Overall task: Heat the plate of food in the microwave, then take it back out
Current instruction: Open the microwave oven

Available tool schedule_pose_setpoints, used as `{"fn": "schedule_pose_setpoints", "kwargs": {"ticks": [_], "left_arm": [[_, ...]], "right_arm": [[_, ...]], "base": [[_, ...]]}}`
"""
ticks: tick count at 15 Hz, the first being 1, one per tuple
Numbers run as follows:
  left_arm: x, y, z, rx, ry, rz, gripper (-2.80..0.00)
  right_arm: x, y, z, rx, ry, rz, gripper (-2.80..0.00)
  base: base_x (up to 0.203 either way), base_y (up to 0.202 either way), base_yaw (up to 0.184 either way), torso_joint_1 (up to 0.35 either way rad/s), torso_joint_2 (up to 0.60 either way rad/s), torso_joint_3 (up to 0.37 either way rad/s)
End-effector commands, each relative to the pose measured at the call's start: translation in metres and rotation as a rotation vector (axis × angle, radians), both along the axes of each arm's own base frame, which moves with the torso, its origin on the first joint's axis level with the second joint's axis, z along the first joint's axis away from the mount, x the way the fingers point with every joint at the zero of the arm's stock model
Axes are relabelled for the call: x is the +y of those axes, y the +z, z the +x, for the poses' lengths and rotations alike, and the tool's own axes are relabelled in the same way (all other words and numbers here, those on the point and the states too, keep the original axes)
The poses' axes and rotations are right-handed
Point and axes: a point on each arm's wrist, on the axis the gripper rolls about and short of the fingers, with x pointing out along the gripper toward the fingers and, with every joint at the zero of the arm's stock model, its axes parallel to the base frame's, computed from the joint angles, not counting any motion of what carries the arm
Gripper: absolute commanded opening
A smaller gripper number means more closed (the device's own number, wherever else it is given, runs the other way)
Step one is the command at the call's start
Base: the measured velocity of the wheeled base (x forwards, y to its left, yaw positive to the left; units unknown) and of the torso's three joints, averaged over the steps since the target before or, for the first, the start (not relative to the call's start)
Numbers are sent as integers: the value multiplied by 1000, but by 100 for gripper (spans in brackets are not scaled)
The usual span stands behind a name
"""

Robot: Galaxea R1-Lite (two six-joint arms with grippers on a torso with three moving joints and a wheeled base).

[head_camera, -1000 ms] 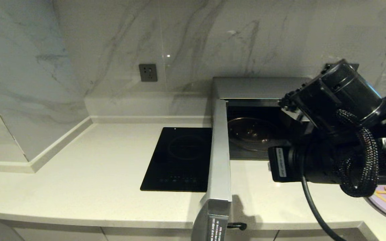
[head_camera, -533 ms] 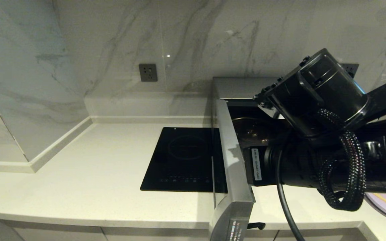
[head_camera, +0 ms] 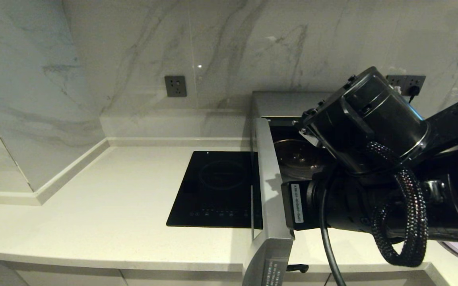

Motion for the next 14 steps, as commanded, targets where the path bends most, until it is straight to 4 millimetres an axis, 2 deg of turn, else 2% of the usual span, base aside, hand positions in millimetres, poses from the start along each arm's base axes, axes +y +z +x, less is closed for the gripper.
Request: {"fn": "schedule_pose_setpoints", "kwargs": {"ticks": [1, 4, 6, 10, 14], "left_arm": [[0, 0, 0, 0, 0, -1, -280], [0, 0, 0, 0, 1, -1, -280], [0, 0, 0, 0, 0, -1, -280], [0, 0, 0, 0, 0, 0, -280], [0, 0, 0, 0, 0, 0, -280]], "right_arm": [[0, -1, -1, 4, -10, 1, -280], [-5, 1, -1, -20, -67, 5, -280], [-27, 8, 13, -56, -180, 10, -280], [-102, 28, 41, -116, -476, 53, -280], [-187, 28, 62, -120, -837, 55, -280]], "base": [[0, 0, 0, 0, 0, 0], [0, 0, 0, 0, 0, 0], [0, 0, 0, 0, 0, 0], [0, 0, 0, 0, 0, 0], [0, 0, 0, 0, 0, 0]]}}
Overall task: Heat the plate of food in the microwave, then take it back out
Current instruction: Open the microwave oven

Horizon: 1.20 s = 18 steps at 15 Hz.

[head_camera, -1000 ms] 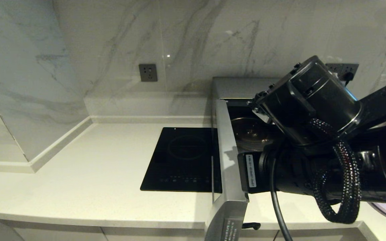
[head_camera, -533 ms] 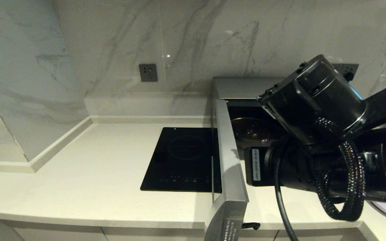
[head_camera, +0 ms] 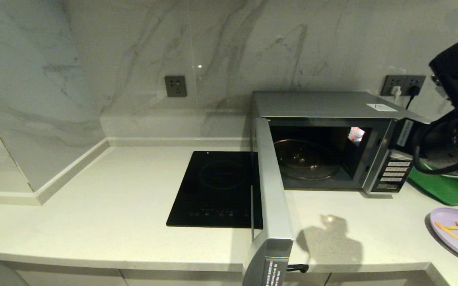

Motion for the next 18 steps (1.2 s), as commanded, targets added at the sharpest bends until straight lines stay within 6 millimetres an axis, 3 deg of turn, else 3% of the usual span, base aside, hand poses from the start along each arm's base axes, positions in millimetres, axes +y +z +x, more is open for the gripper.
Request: {"fn": "schedule_pose_setpoints", "kwargs": {"ticks": [1, 4, 6, 8, 12, 18], "left_arm": [[0, 0, 0, -1, 1, -2, -280], [0, 0, 0, -1, 1, -1, -280], [0, 0, 0, -1, 2, -2, -280], [0, 0, 0, -1, 1, -1, -280], [0, 0, 0, -1, 2, -1, -280], [0, 0, 0, -1, 1, -1, -280]], "right_arm": [[-55, 1, 7, -4, -228, 30, -280], [-121, -12, 15, 26, -494, 132, -280], [-174, -37, 20, 108, -706, 174, -280], [-207, -71, 8, 251, -850, 273, -280], [-247, -86, -22, 313, -893, 339, -280], [-267, -127, -32, 460, -917, 416, -280]], "base": [[0, 0, 0, 0, 0, 0], [0, 0, 0, 0, 0, 0], [0, 0, 0, 0, 0, 0], [0, 0, 0, 0, 0, 0], [0, 0, 0, 0, 0, 0], [0, 0, 0, 0, 0, 0]]}}
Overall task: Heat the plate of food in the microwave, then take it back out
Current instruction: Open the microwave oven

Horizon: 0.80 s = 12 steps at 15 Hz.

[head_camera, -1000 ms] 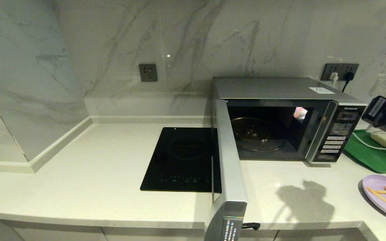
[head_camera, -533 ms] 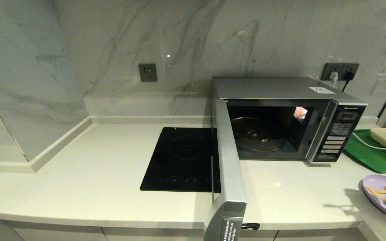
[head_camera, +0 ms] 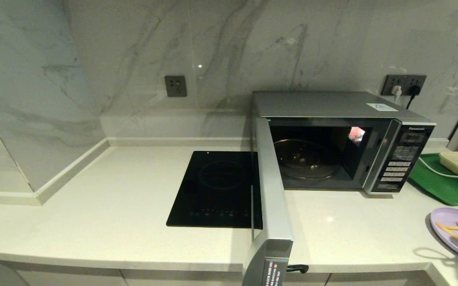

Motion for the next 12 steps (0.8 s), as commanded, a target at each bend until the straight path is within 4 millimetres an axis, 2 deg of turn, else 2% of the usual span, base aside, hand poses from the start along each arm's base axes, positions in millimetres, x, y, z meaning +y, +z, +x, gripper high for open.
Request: {"fn": "schedule_pose_setpoints", "kwargs": {"ticks": [1, 2, 3, 6, 9, 12], "left_arm": [[0, 0, 0, 0, 1, -2, -280], [0, 0, 0, 0, 1, -2, -280], [0, 0, 0, 0, 2, 0, -280], [0, 0, 0, 0, 1, -1, -280], [0, 0, 0, 0, 3, 0, -280], [0, 0, 0, 0, 1, -1, -280]], "right_arm": [[-13, -25, -4, 55, -48, 49, -280], [-19, -35, -4, 53, -60, 45, -167], [-24, -43, -4, 36, -73, 31, 0], [-34, -57, 0, 38, -102, 44, 0], [-49, -73, 13, -12, -219, 50, 0], [-52, -78, 17, -20, -223, 68, 0]], "base": [[0, 0, 0, 0, 0, 0], [0, 0, 0, 0, 0, 0], [0, 0, 0, 0, 0, 0], [0, 0, 0, 0, 0, 0], [0, 0, 0, 0, 0, 0], [0, 0, 0, 0, 0, 0]]}}
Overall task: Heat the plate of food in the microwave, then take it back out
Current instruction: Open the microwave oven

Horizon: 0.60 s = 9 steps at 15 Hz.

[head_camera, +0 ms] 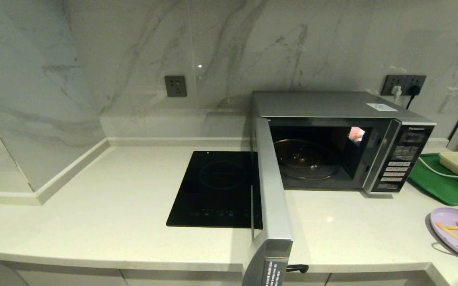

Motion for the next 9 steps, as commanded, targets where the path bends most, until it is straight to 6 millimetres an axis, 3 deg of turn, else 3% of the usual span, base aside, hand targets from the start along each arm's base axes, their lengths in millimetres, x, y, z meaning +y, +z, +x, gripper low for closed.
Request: {"fn": "schedule_pose_setpoints", "kwargs": {"ticks": [1, 9], "left_arm": [[0, 0, 0, -1, 1, 0, -280], [0, 0, 0, -1, 1, 0, -280]], "right_arm": [[-5, -10, 5, 18, -6, 21, 0], [-14, -33, 13, 56, -8, 58, 0]], "base": [[0, 0, 0, 0, 0, 0], [0, 0, 0, 0, 0, 0]]}}
